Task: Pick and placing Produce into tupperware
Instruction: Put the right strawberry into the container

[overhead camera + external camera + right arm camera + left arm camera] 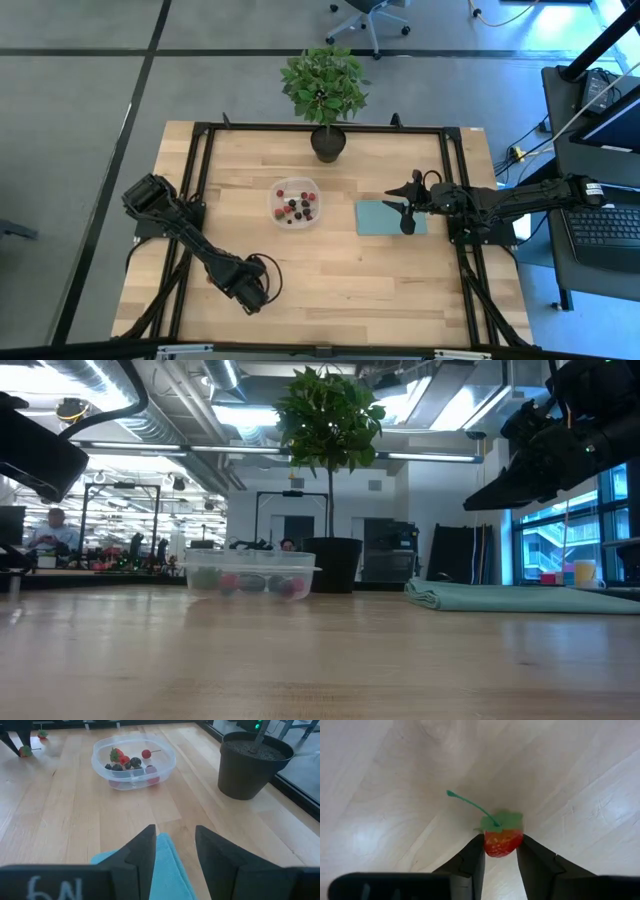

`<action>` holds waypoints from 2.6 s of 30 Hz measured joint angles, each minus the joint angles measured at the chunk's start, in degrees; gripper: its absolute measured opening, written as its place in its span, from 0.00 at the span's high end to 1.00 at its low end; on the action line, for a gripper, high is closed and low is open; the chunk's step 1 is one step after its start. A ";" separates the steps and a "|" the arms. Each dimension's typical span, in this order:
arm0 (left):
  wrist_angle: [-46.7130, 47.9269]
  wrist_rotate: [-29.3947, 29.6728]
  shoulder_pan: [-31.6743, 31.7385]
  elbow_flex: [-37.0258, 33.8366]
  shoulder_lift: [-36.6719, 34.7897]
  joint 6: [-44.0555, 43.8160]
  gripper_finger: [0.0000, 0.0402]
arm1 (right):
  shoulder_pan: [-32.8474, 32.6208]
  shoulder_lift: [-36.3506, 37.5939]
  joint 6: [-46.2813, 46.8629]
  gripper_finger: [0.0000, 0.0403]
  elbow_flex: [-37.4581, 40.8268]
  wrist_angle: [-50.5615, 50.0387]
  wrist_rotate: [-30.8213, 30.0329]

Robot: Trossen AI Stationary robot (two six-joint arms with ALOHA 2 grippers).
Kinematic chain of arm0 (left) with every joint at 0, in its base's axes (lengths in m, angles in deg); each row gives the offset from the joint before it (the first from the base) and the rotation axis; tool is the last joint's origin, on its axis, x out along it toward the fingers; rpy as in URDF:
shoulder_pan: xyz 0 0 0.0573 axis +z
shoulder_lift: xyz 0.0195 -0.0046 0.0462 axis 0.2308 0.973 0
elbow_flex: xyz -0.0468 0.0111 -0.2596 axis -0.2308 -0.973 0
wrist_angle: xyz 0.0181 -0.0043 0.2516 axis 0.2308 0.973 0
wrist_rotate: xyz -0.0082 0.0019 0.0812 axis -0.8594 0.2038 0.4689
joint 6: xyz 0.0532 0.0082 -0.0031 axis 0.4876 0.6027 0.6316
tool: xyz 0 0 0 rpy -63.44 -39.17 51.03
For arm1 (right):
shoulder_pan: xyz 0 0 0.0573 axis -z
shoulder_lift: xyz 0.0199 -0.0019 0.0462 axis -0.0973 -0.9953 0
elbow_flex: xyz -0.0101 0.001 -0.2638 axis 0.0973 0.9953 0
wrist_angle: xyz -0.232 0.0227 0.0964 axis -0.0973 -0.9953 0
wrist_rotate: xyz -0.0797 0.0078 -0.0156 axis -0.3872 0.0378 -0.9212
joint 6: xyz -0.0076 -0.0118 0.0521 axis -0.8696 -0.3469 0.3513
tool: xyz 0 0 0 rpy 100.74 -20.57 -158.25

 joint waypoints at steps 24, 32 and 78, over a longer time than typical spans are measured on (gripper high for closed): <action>0.31 1.29 0.16 0.00 -0.02 1.17 0.80 | -0.02 0.00 0.00 0.65 0.00 0.00 0.02; 0.33 -0.81 0.27 0.00 -0.02 1.34 0.80 | -0.02 0.00 0.00 0.65 0.00 0.00 0.00; 0.13 -0.77 4.16 0.00 -0.04 -14.05 0.63 | 0.00 0.00 0.00 0.65 0.00 0.00 0.00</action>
